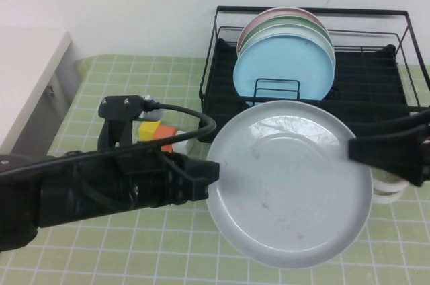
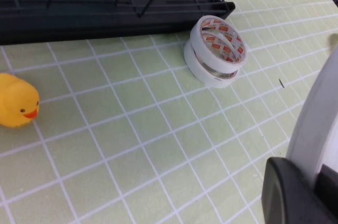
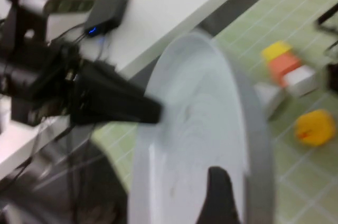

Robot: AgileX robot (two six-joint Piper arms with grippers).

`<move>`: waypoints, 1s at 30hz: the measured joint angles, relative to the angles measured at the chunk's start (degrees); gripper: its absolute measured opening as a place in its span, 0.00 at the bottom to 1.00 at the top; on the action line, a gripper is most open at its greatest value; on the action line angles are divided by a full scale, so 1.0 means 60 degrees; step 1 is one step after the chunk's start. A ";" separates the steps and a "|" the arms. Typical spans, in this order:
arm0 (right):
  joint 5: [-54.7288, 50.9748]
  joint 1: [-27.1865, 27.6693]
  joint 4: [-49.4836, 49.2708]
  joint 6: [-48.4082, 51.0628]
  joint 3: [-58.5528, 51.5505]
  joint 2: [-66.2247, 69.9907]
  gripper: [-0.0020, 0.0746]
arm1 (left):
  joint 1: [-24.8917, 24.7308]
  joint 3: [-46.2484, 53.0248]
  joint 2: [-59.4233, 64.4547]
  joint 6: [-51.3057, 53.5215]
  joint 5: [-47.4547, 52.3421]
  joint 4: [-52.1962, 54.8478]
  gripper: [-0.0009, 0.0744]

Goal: Place plate on rack
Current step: Hand over the plate

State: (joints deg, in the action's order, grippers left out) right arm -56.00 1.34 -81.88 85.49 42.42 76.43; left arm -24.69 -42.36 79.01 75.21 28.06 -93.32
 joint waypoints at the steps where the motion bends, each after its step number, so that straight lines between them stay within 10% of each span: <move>1: -0.0096 -0.0141 0.0000 0.0104 0.0050 0.0256 0.66 | 0.0000 0.0000 0.0000 0.0049 0.0000 -0.0057 0.02; 7: -0.0108 -0.1254 0.0042 0.0564 0.0117 0.1216 0.61 | 0.0000 0.0000 0.0000 0.0663 0.0000 -0.0443 0.02; 13: 0.0118 -0.1550 0.0018 0.0750 0.0132 0.1443 0.25 | 0.0000 0.0000 0.0000 0.1029 -0.0081 -0.0619 0.02; 17: 0.0282 -0.1550 -0.0114 0.0953 0.0132 0.1443 0.25 | 0.0000 0.0000 0.0000 0.1196 -0.0159 -0.0639 0.05; 26: 0.0562 -0.1571 -0.0058 0.1910 0.0132 0.1443 0.23 | 0.0000 0.0000 -0.0146 0.1996 -0.0780 -0.0596 0.54; 30: 0.1123 -0.1592 -0.0041 0.2021 0.0241 0.1443 0.23 | -0.0020 0.0000 -0.0576 0.1996 -0.1560 -0.0591 0.61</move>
State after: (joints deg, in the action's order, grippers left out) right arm -49.26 -8.21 -82.12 97.61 43.87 85.09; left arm -24.81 -42.36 75.55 87.18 18.70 -96.86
